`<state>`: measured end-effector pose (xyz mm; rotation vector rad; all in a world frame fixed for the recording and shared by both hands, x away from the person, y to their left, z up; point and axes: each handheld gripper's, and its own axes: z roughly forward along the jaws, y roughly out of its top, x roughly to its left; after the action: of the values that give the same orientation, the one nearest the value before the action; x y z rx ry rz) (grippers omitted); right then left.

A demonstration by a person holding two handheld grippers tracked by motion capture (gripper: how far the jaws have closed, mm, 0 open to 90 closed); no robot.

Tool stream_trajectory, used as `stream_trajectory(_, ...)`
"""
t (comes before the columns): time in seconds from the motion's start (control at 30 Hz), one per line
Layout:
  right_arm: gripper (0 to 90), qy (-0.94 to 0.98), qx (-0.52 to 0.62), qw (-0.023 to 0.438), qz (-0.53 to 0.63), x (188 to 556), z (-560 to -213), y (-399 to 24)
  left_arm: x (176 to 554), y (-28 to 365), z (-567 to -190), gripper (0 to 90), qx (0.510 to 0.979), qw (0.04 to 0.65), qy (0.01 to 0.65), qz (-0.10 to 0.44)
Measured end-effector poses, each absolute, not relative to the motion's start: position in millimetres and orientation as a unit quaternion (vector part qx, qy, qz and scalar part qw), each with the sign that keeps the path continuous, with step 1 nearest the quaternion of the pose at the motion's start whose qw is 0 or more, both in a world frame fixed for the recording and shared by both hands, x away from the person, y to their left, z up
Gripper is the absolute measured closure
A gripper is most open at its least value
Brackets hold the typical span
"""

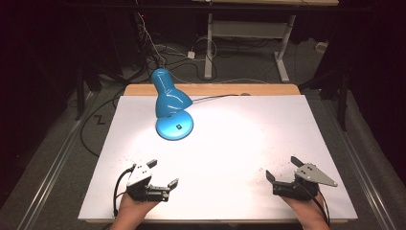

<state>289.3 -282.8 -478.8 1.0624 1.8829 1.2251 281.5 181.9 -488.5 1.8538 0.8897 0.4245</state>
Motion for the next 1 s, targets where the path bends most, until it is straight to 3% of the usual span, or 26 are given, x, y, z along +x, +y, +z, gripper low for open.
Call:
stream_trajectory(0.8,0.4,0.727,0.391,0.322,0.463,285,-477,-282,286,191,-490,0.1,0.773,0.486,0.374,0.165)
stream_trajectory(1.0,0.4,0.731,0.388,0.322,0.46,286,-476,-281,285,194,-490,7.6,0.772,0.489,0.372,0.164)
